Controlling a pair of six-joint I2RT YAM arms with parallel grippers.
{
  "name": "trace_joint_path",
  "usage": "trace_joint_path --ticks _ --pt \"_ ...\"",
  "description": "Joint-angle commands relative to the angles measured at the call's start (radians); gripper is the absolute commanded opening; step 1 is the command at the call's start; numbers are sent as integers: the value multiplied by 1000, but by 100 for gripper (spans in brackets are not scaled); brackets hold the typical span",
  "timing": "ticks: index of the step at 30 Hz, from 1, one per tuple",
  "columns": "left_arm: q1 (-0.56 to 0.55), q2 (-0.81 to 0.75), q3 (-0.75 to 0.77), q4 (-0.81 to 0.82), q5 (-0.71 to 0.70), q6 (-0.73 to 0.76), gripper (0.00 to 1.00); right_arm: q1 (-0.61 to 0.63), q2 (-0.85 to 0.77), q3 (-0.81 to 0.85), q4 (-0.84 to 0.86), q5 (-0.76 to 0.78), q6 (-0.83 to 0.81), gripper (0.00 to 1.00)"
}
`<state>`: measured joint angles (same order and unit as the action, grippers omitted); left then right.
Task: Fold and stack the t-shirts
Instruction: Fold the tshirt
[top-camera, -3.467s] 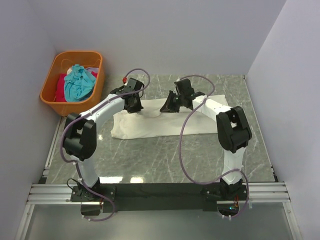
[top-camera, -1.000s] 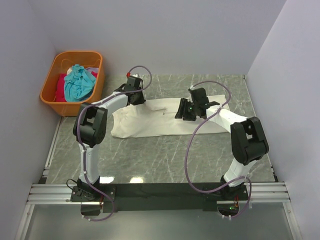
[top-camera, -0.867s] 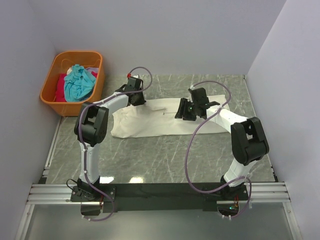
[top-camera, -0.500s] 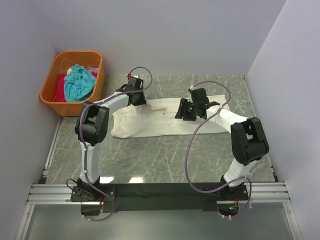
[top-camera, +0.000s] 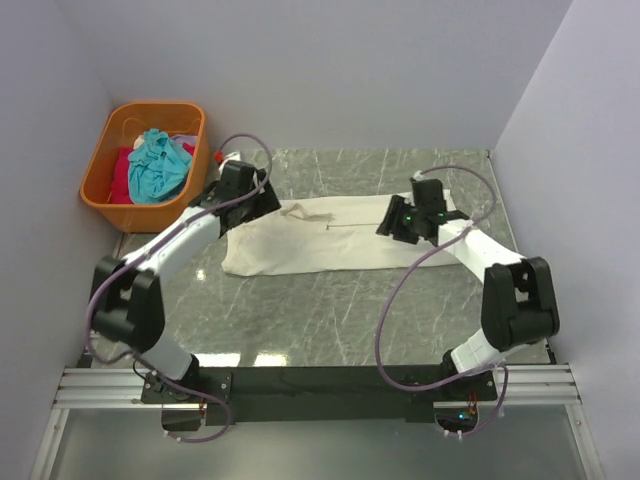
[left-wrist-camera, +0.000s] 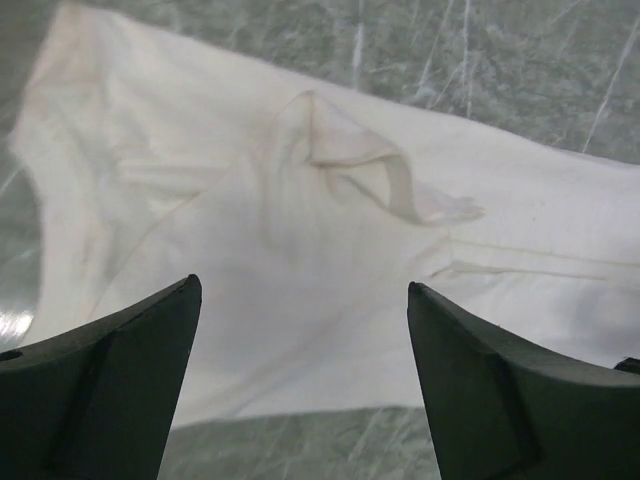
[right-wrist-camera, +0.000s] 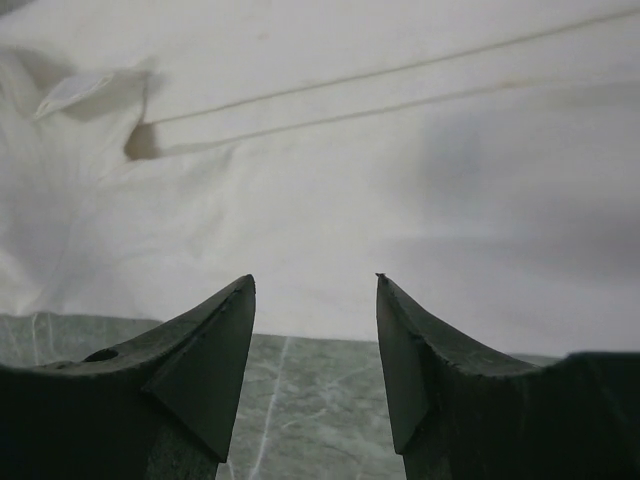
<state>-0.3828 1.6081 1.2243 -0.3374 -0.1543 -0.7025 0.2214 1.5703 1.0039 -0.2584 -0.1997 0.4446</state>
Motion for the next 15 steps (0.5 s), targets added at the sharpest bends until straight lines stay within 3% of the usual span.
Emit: trace_joint_path --ticks 1,4,8,15 --pt "4 -117 -123 -101 -114 -73 89 -89 -99 -54 -16 63 32 59" --pt "13 -238 -279 -117 -133 -119 89 -180 -199 -163 17 54 98 62" --pt "35 -299 -371 -121 -143 -169 88 -286 -272 -273 53 40 169 65" --pt "67 -266 -453 -104 -160 -247 84 -428 -331 -372 102 48 215 66"
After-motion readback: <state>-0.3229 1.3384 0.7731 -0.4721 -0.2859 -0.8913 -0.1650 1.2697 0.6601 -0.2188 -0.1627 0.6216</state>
